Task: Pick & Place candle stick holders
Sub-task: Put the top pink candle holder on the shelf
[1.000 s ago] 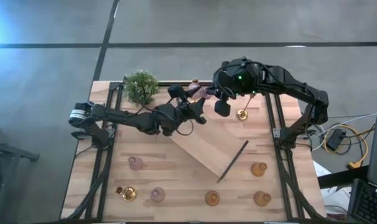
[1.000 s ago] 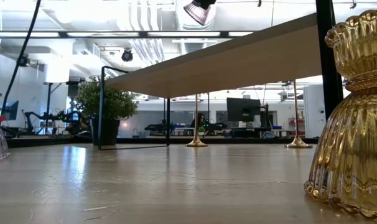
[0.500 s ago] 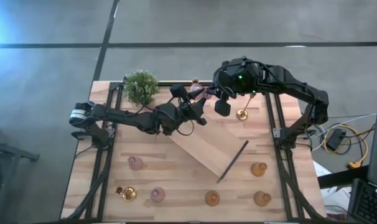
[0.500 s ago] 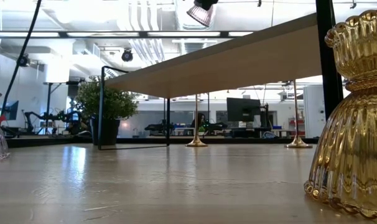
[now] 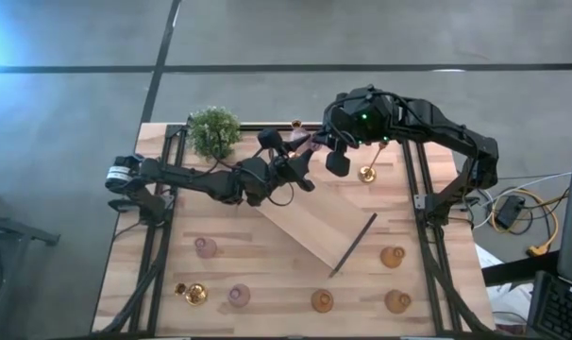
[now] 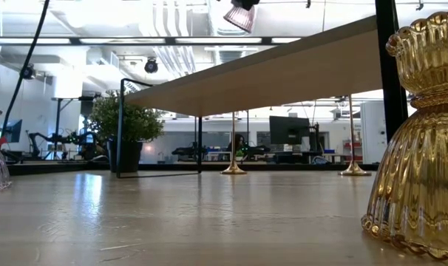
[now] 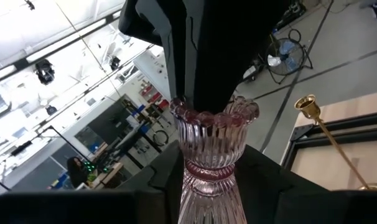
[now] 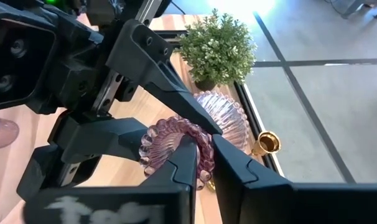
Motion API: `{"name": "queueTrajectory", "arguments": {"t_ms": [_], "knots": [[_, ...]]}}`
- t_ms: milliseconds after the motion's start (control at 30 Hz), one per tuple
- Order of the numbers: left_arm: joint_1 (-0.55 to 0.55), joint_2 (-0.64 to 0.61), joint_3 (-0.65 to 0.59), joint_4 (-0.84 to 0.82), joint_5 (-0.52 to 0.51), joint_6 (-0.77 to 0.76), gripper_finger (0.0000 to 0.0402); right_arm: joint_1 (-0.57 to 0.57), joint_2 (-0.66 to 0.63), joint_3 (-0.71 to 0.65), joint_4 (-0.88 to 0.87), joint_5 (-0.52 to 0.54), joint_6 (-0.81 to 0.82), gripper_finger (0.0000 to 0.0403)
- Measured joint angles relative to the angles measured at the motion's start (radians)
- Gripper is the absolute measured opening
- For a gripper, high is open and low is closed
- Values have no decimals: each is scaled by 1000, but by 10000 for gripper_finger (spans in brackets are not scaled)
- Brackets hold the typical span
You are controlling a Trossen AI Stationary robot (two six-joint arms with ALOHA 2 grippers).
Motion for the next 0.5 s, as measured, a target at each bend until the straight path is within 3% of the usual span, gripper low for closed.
{"name": "queueTrajectory", "arguments": {"t_ms": [333, 500], "knots": [[-2, 0, 0, -29, -6, -71, 118, 2, -7, 5, -23, -13, 2, 123], [-2, 0, -3, -53, -83, -84, 118, 4, -34, 38, -82, -19, 5, 149]]}}
